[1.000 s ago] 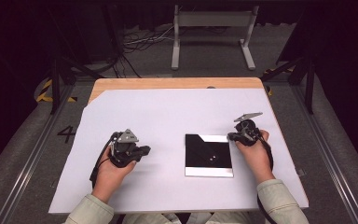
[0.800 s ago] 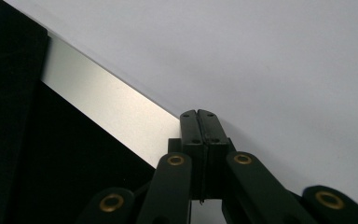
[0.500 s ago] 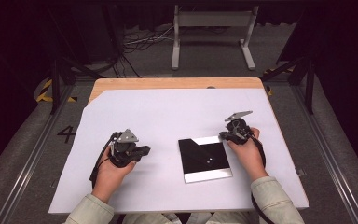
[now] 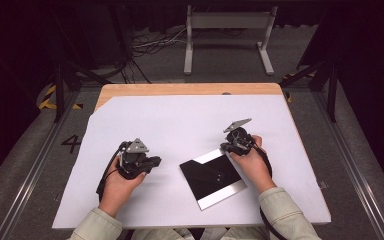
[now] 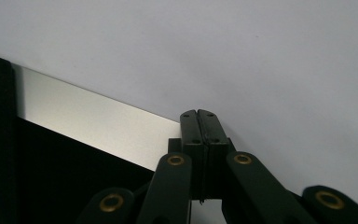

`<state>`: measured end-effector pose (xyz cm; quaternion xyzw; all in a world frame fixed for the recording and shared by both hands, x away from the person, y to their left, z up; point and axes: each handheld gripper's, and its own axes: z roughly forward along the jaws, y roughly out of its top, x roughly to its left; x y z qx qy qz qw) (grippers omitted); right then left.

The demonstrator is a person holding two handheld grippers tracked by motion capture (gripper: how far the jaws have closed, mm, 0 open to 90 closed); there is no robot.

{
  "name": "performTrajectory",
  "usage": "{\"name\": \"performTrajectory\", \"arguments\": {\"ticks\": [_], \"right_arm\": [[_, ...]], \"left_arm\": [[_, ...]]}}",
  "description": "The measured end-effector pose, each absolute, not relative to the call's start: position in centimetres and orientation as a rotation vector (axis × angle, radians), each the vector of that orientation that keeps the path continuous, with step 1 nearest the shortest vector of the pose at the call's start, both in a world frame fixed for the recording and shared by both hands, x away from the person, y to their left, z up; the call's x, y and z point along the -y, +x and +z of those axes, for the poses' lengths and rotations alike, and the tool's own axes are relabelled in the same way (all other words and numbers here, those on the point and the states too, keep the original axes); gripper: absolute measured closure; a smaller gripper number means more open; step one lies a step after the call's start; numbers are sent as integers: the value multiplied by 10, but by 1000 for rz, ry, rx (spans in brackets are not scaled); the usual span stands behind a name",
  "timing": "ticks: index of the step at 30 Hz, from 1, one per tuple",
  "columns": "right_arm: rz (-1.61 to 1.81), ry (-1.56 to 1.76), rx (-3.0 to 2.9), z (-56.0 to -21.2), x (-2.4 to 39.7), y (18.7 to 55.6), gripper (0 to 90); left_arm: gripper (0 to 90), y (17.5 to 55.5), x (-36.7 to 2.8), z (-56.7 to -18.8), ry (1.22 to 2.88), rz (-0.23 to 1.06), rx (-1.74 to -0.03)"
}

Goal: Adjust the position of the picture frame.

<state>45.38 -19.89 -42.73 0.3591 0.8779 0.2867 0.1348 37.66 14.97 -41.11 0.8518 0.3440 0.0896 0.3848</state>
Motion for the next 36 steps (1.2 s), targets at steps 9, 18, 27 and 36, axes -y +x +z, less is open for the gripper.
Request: {"name": "performTrajectory", "arguments": {"ticks": [9, 18, 27, 36], "right_arm": [[834, 950, -2597, -428, 169, 449, 900], [878, 908, -2588, -424, 155, 441, 900], [978, 738, -2680, -408, 142, 388, 900], [1017, 559, -2811, -405, 130, 339, 900]], "left_arm": [[852, 377, -148, -413, 2179, 223, -872], [850, 376, -149, -412, 2182, 222, -868], [849, 376, -148, -413, 2183, 222, -874], [848, 377, -151, -413, 2176, 224, -879]]}}
